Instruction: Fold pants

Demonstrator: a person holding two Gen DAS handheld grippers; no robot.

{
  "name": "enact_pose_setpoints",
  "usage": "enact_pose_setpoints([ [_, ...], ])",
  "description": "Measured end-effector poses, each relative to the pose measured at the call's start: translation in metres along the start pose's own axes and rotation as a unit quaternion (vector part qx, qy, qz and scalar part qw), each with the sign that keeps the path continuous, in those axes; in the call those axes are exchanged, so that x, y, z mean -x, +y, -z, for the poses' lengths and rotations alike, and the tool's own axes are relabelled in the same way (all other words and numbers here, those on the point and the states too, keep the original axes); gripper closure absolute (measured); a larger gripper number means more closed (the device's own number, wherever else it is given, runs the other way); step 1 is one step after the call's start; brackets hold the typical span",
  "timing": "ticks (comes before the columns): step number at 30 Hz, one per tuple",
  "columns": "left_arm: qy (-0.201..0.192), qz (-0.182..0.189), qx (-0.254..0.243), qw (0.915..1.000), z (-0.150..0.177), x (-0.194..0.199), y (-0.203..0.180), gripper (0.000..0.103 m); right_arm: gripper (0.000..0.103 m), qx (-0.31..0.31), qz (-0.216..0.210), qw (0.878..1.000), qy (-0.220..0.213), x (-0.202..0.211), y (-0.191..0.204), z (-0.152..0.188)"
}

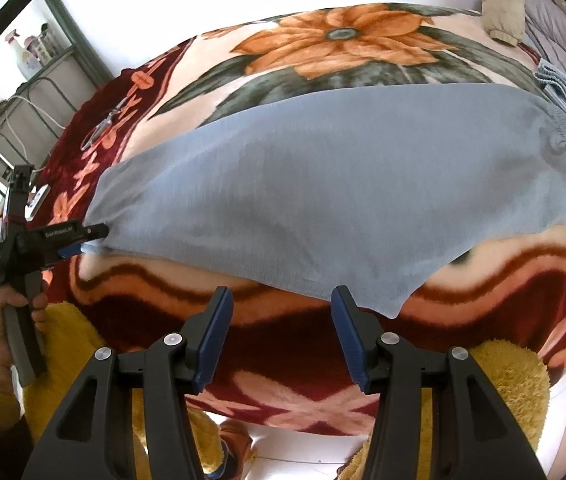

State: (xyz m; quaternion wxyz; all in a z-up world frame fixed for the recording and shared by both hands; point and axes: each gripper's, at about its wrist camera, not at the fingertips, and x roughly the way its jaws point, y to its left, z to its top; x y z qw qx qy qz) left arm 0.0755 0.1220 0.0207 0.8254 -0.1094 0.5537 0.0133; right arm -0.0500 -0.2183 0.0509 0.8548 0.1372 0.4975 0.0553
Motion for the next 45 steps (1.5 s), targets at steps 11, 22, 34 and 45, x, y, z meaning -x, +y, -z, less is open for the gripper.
enact_pose_setpoints([
  [11,-0.046,0.07,-0.024,0.9962,0.0,0.035,-0.024,0.095,0.051,-0.031,-0.015,0.999,-0.021,0.01,-0.02,-0.001],
  [22,-0.063,0.138,-0.115,0.9818,0.005,0.083,-0.109,0.095,0.051,-0.068,-0.033,0.996,-0.036,0.011,-0.046,-0.002],
  [34,0.016,0.126,-0.169,0.9774,0.029,0.018,-0.178,0.095,0.051,-0.083,-0.03,0.996,-0.018,-0.001,-0.065,-0.001],
  [45,0.027,0.129,-0.205,0.9699,0.05,0.014,-0.189,0.059,0.051,-0.063,-0.036,0.997,0.011,-0.021,-0.049,-0.007],
])
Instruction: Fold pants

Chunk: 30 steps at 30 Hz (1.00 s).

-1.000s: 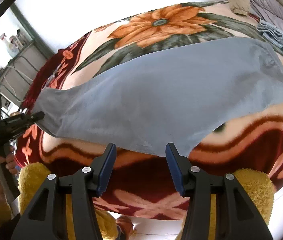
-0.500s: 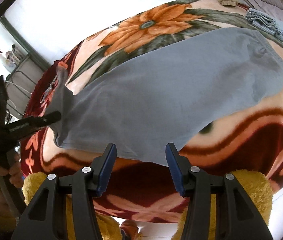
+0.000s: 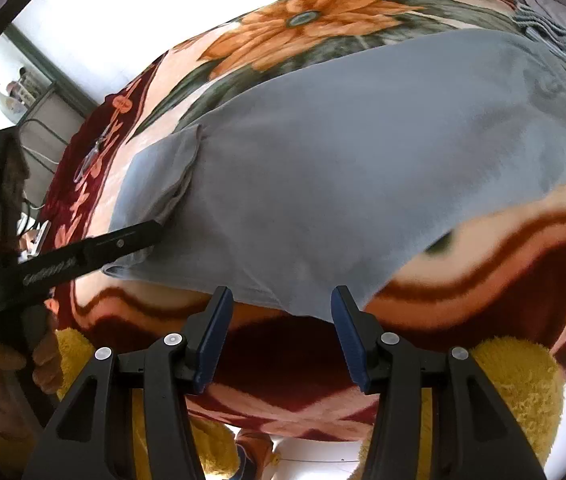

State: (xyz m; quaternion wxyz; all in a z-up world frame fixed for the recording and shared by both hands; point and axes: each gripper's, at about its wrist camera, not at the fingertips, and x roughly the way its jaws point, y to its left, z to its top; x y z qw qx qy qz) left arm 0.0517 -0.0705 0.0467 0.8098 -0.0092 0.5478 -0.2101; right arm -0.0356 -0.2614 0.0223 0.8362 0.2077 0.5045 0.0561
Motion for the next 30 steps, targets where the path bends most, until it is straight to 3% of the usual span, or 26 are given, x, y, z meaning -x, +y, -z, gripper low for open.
enact_pose_setpoints([
  [3,-0.03,-0.028,-0.016,0.9991,0.007,0.013,-0.003,0.044,0.051,0.011,0.0,1.0,0.004,-0.005,0.009,-0.005],
  [11,-0.053,-0.1,-0.024,0.9933,0.022,0.026,0.017,0.042,0.051,0.027,-0.021,0.999,0.021,-0.023,0.036,-0.019],
  [19,-0.049,-0.1,0.033,0.9933,0.026,0.023,0.054,0.04,0.051,0.009,-0.055,0.998,0.035,-0.036,0.056,-0.042],
  [30,-0.043,-0.056,0.083,0.9941,0.034,0.016,0.075,0.036,0.051,0.028,-0.054,0.996,0.068,-0.077,0.086,-0.054],
])
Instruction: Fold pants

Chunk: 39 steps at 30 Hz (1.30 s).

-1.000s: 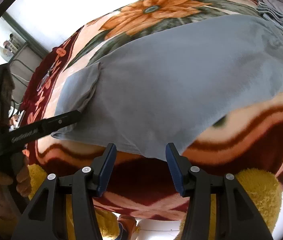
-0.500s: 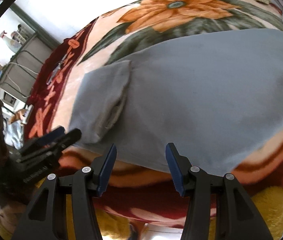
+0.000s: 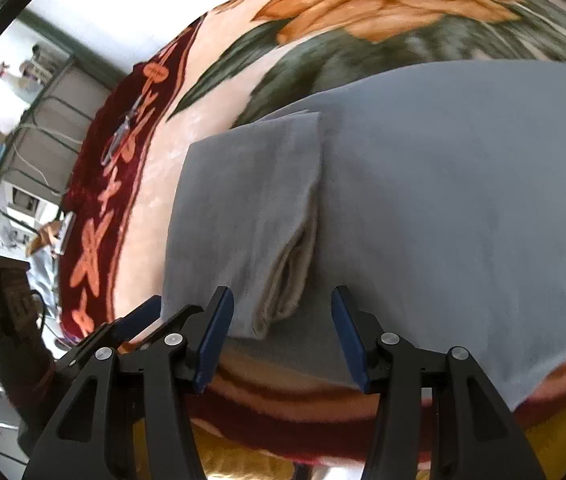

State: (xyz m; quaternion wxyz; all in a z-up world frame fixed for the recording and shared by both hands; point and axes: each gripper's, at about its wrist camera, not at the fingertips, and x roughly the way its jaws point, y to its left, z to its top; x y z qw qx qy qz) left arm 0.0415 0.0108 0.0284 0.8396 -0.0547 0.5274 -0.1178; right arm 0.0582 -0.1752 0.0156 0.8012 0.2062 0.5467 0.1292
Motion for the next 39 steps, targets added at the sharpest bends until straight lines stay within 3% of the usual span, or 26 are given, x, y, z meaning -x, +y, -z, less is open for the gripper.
enact_pose_setpoints([
  [9,0.0,0.002,0.002,1.0,0.001,-0.002,0.001,0.036,0.051,0.023,0.027,0.999,-0.008,-0.017,0.009,-0.007],
  [12,0.0,0.002,0.0,1.0,0.001,-0.002,0.001,0.036,0.06,0.035,0.042,0.998,-0.011,-0.021,0.011,-0.006],
  [15,0.001,0.002,0.0,1.0,0.0,-0.002,0.001,0.036,0.062,0.036,0.043,0.998,-0.01,-0.024,0.008,-0.008],
  [17,0.001,0.002,0.0,1.0,0.0,-0.002,0.001,0.036,0.068,0.035,0.05,0.998,-0.009,-0.023,0.008,-0.009],
  [19,0.001,0.002,0.0,1.0,0.0,-0.001,0.001,0.036,0.083,0.037,0.054,0.998,-0.01,-0.02,0.01,-0.01],
  [21,0.001,0.001,-0.001,1.0,0.0,-0.001,0.001,0.036,0.089,0.038,0.057,0.998,-0.014,-0.016,0.013,-0.012],
  [33,-0.004,-0.005,0.003,1.0,0.001,0.003,0.002,0.036,0.089,0.022,0.042,0.999,0.017,-0.028,0.008,-0.022],
  [35,-0.008,-0.006,0.005,0.9999,-0.001,0.008,0.003,0.036,0.097,0.026,0.047,0.999,0.012,-0.023,0.009,-0.022],
  [39,-0.017,-0.007,0.01,0.9998,-0.002,0.018,0.005,0.036,0.098,0.04,0.037,0.998,-0.011,-0.003,0.018,-0.023],
])
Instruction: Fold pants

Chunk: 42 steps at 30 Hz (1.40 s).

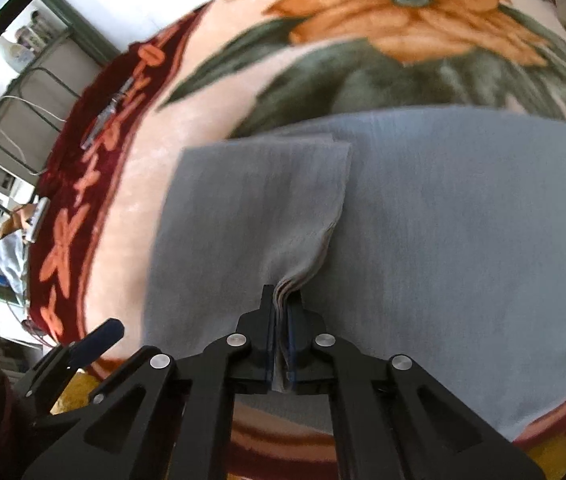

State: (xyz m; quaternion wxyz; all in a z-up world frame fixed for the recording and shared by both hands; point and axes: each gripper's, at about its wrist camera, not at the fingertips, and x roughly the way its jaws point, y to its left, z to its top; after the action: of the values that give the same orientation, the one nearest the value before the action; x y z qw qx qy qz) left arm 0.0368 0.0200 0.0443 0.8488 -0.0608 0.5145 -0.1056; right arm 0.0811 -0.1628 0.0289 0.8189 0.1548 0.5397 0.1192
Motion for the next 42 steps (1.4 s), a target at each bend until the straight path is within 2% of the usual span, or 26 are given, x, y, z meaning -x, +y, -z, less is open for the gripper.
enact_pose_setpoints([
  [6,-0.011,-0.001,0.002,0.9999,-0.002,0.013,0.0,0.036,0.098,0.031,-0.005,0.998,-0.049,0.051,0.012,-0.014],
  [11,-0.017,-0.002,-0.001,0.9999,-0.002,0.021,-0.002,0.036,0.098,0.048,-0.002,0.996,-0.069,0.09,0.01,-0.022],
  [16,-0.015,0.004,-0.002,0.9999,-0.003,0.023,-0.008,0.036,0.098,0.063,0.023,0.994,-0.09,0.126,-0.004,-0.028],
  [28,-0.009,0.0,-0.03,0.9995,-0.002,0.02,-0.031,0.036,0.099,0.075,0.093,0.986,-0.114,0.184,-0.063,-0.037],
  [31,-0.007,-0.001,-0.04,0.9992,-0.002,0.019,-0.038,0.036,0.099,0.08,0.107,0.985,-0.111,0.193,-0.079,-0.038],
  [36,-0.004,-0.002,-0.058,0.9983,-0.002,0.017,-0.053,0.036,0.099,0.099,0.153,0.978,-0.104,0.21,-0.11,-0.046],
  [42,-0.003,0.001,-0.084,0.9965,-0.004,0.011,-0.077,0.036,0.099,0.083,0.195,0.972,-0.102,0.226,-0.159,-0.048],
])
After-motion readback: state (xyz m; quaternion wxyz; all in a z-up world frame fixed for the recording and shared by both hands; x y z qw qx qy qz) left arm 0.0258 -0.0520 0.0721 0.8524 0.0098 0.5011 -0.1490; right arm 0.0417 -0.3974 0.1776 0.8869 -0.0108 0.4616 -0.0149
